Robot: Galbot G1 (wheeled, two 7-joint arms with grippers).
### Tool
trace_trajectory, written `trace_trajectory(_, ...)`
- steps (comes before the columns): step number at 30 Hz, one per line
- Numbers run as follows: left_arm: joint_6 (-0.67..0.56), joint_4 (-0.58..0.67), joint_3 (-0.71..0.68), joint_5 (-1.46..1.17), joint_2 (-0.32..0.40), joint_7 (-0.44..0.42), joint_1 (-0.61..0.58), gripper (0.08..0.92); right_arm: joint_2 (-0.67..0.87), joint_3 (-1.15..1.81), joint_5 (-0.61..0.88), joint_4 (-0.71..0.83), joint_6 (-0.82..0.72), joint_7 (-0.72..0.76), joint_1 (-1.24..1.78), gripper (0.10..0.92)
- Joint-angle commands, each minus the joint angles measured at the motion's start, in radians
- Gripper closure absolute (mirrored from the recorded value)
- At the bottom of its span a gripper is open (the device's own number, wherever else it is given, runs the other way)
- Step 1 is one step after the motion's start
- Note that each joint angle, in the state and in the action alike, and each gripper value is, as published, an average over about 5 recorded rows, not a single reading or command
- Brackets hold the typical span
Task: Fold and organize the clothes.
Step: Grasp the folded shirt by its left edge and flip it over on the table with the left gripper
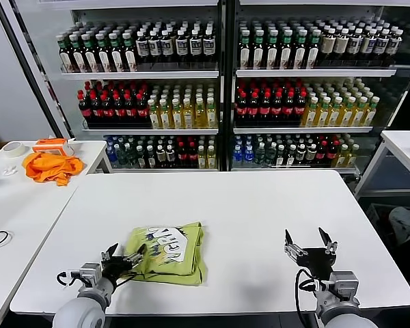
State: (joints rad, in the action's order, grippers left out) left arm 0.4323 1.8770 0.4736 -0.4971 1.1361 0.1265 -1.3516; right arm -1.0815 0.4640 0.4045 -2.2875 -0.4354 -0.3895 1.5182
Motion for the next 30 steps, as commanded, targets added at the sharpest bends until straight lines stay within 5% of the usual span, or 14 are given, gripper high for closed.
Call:
trace_trajectory(1,0.02,-0.043,0.017,-0.094,-0.003,-0.027,0.026,0.177,0.004,0.0,-0.003,-0.001,0.003,-0.001,0.006,0.203)
trace_trajectory(7,0.035,-0.034,0.012,-0.112,-0.003,-0.076,-0.009,0.215,0.004,-0.008,0.006,0.013,0.003,-0.001,-0.018,0.203)
trace_trajectory(25,0.011,0.01,0.015,-0.08,-0.017,-0.102,-0.004,0.761,-0.012,0.002,0.007,0.011,0.01,-0.003,-0.031,0.203)
trace_trajectory(30,0.027,0.095,0.071,-0.092,-0.107,-0.063,-0.001,0.87,-0.005,0.013,0.007,0.019,0.023,-0.005,-0.032,0.203)
